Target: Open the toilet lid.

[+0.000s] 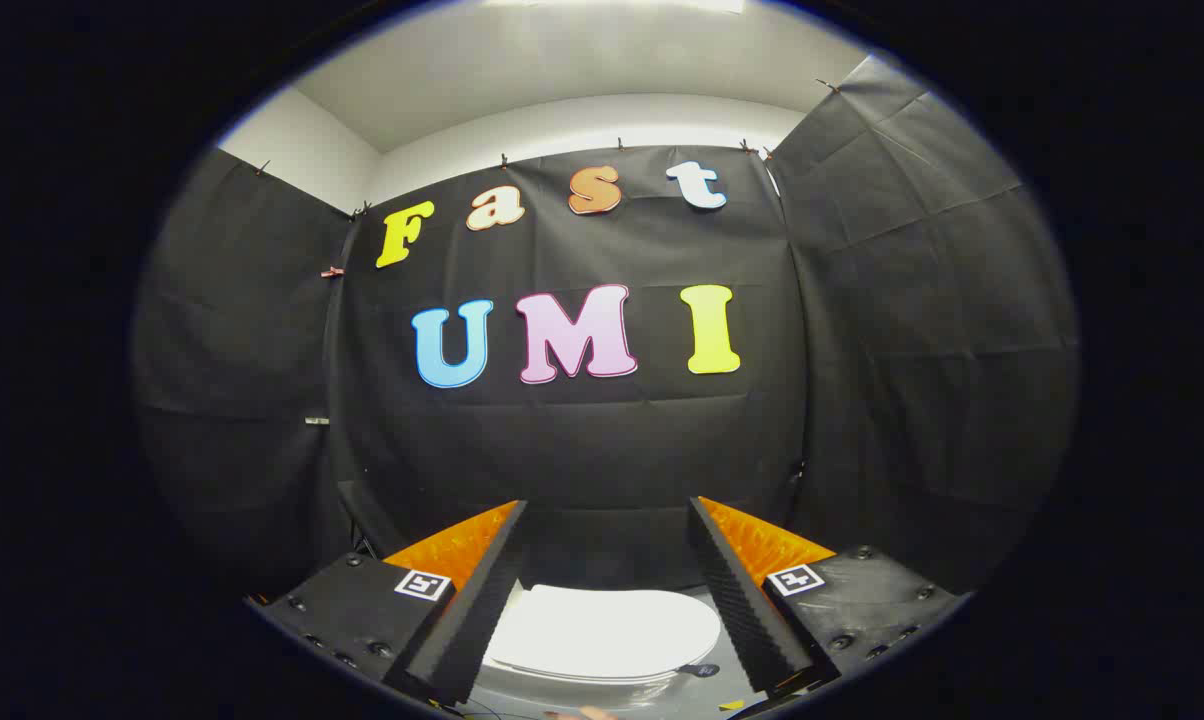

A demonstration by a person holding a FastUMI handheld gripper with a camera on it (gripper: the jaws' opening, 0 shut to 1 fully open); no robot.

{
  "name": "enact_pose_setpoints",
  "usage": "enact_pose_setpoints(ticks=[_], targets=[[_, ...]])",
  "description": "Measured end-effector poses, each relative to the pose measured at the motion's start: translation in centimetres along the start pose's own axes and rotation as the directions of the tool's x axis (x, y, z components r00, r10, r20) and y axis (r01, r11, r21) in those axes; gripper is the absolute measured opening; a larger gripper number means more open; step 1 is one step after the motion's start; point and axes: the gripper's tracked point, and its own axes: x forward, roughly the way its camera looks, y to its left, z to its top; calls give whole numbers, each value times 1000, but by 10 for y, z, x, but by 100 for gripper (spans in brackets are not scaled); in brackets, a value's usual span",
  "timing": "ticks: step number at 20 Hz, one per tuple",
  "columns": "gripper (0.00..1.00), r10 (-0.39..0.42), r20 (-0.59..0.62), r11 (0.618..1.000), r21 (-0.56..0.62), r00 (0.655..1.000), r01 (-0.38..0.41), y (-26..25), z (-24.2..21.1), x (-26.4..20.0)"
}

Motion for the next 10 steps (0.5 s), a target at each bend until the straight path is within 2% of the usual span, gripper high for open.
enact_pose_setpoints(ticks=[6, 10], targets=[[99, -33, 28, 999, -21, 999, 34, -5, 9, -4], [99, -27, 1, 999, -16, 1000, 28, -3, 1, -3]])
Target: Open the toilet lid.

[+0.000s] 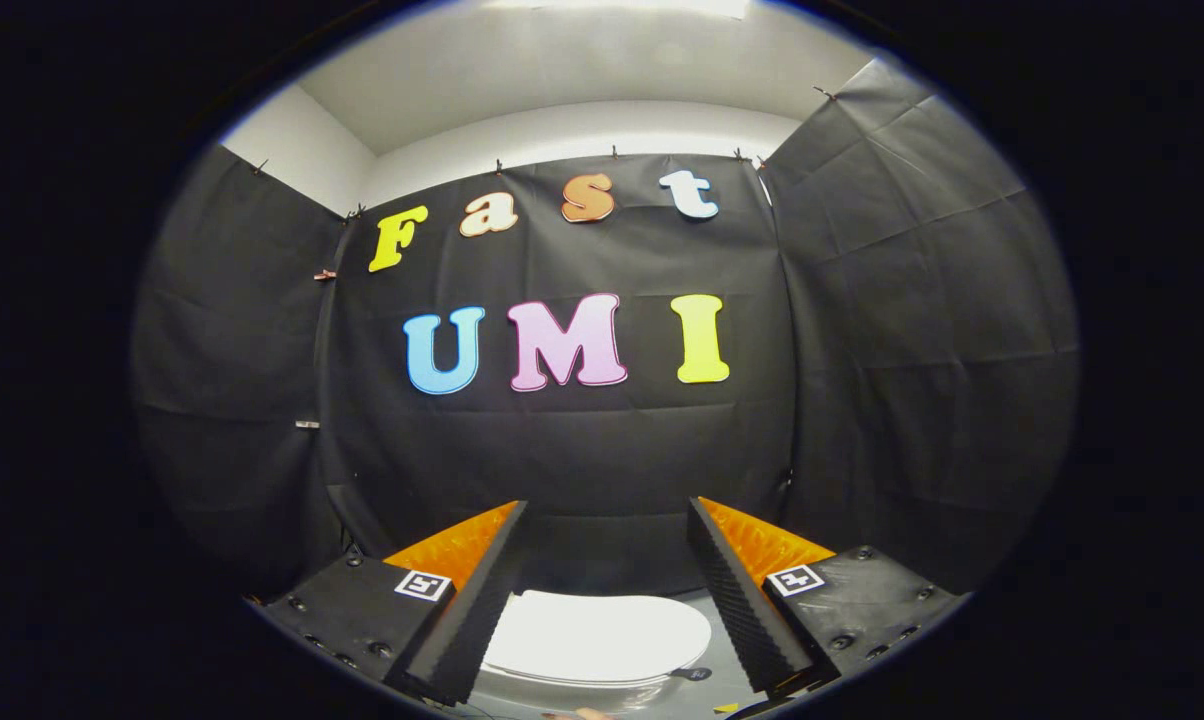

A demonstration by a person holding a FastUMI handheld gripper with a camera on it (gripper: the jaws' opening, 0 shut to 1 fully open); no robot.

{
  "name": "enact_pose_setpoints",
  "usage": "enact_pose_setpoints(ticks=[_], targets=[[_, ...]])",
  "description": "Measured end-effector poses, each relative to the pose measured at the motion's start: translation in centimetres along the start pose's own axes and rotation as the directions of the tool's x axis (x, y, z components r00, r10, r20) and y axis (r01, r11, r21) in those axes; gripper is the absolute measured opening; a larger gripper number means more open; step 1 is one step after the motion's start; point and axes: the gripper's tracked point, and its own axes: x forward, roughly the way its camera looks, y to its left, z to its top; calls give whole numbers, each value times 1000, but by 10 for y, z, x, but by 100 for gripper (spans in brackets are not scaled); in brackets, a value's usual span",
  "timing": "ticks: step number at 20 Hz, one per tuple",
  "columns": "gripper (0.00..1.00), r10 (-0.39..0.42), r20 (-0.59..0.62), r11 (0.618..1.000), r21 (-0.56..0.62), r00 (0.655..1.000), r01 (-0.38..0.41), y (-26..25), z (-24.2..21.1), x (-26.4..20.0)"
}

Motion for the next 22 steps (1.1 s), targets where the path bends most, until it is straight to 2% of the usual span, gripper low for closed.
enact_pose_setpoints(ticks=[7, 22], targets=[[99, 16, -27, 1000, 20, 999, -16, 3, -7, 2], [99, -19, -19, 1000, 22, 1000, 19, -5, -12, 5]])
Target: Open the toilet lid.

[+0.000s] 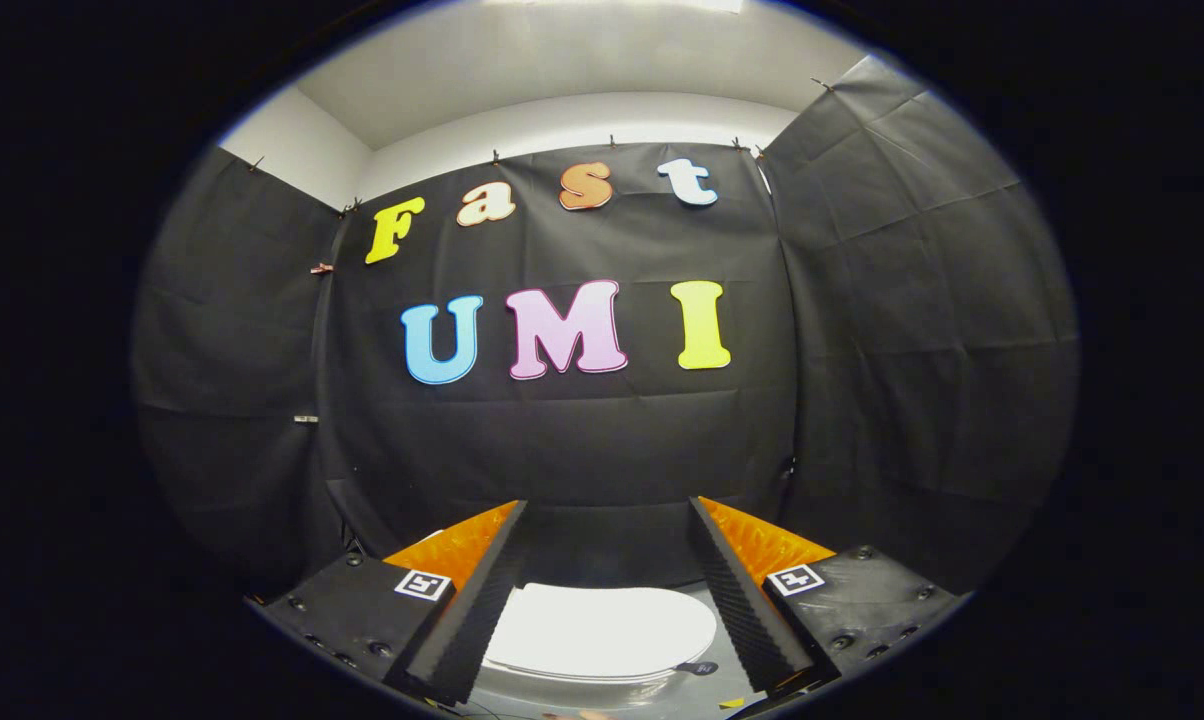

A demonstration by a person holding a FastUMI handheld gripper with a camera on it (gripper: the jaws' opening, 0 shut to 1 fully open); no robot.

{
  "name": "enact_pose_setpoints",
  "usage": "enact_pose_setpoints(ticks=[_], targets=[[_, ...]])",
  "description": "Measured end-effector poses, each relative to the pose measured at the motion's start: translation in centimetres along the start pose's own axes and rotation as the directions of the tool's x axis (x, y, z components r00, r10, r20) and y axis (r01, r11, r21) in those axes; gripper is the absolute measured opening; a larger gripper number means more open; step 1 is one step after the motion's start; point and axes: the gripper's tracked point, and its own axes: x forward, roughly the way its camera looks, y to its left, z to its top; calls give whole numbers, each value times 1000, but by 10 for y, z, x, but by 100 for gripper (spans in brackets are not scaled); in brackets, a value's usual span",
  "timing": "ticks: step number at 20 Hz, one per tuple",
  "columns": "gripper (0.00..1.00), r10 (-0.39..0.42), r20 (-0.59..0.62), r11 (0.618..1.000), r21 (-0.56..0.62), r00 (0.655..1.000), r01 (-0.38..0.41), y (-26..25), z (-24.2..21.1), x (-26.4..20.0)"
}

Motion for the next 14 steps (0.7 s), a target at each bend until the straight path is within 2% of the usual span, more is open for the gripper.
enact_pose_setpoints(ticks=[9, 14], targets=[[99, -65, -33, 996, 63, 997, 67, -23, -18, 24], [98, -115, -105, 984, 125, 988, 128, -54, -53, 47]])
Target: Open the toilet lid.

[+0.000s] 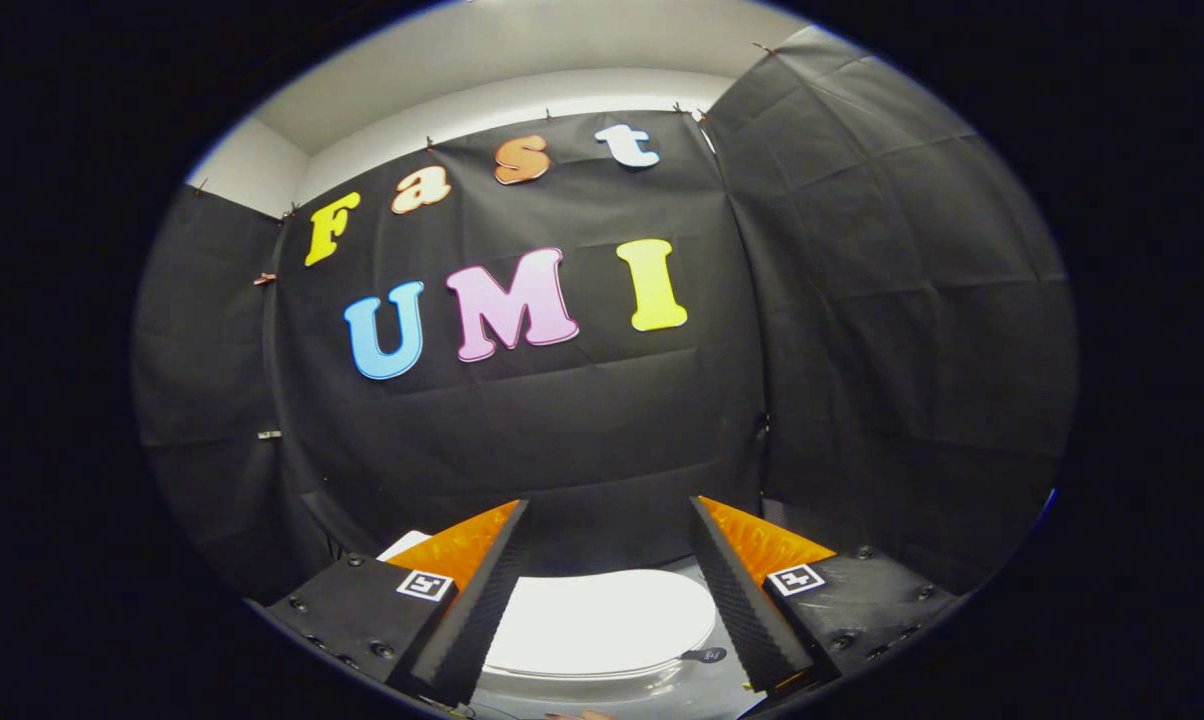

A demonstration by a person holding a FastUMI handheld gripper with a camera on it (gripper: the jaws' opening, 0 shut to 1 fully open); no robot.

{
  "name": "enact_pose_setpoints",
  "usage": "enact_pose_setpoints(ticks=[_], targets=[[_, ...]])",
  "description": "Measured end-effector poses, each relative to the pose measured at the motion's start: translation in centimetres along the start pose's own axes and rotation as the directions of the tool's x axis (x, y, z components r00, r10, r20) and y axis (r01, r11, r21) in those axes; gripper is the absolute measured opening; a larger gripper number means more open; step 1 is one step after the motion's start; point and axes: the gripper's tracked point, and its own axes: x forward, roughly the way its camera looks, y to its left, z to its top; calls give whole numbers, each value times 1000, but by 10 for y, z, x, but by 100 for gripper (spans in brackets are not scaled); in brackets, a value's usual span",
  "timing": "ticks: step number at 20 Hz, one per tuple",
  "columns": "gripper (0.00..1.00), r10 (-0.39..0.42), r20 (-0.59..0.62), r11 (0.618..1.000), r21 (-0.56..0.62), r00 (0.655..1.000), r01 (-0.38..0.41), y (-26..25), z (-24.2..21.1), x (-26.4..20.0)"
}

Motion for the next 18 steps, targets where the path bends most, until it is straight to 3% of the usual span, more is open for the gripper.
enact_pose_setpoints(ticks=[8, 18], targets=[[98, -86, -162, 989, 106, 983, 104, -60, -75, 43], [97, -141, -360, 958, 186, 922, 219, -117, -196, 89]])
